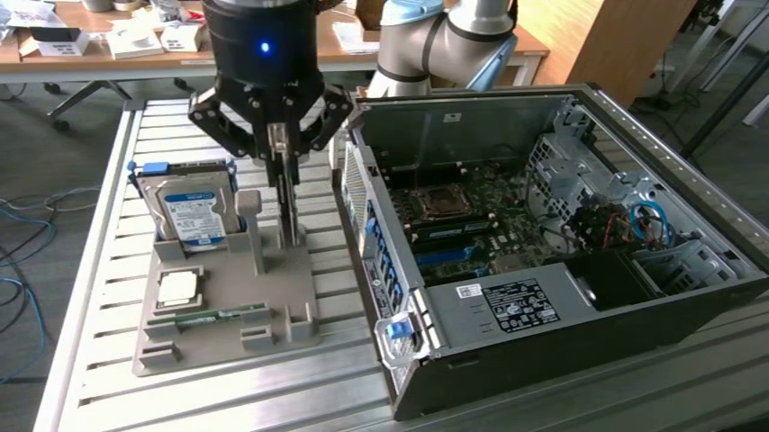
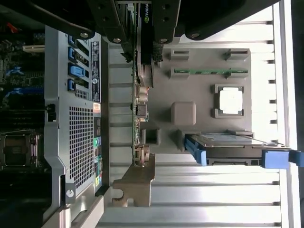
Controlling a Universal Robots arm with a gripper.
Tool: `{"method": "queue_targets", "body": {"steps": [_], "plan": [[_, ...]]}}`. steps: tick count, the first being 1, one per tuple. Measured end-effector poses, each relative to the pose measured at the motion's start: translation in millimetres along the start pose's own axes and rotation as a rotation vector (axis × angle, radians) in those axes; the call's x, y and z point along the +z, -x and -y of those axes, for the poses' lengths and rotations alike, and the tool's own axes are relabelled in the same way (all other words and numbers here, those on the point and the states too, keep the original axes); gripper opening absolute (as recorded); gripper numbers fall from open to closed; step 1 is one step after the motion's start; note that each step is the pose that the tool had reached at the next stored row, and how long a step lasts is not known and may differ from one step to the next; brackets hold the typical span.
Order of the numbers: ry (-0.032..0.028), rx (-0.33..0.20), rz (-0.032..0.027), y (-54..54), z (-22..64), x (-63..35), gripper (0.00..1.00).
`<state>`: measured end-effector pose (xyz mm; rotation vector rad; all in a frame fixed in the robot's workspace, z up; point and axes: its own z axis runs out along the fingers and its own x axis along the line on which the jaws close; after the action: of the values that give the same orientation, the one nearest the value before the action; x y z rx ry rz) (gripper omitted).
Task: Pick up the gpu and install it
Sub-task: 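Pick up the gpu and move the gpu toward the slot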
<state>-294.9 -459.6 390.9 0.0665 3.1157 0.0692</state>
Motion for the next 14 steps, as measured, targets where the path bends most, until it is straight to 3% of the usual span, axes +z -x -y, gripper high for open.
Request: {"method": "queue_targets", "body": {"steps": [7,14], "plan": [[0.0000,0.000,0.0000,0.7,-1.3,-29.6,0.26],[0.0001,0.000,0.0001,1.1,-2.1,-47.1,0.26]]}}
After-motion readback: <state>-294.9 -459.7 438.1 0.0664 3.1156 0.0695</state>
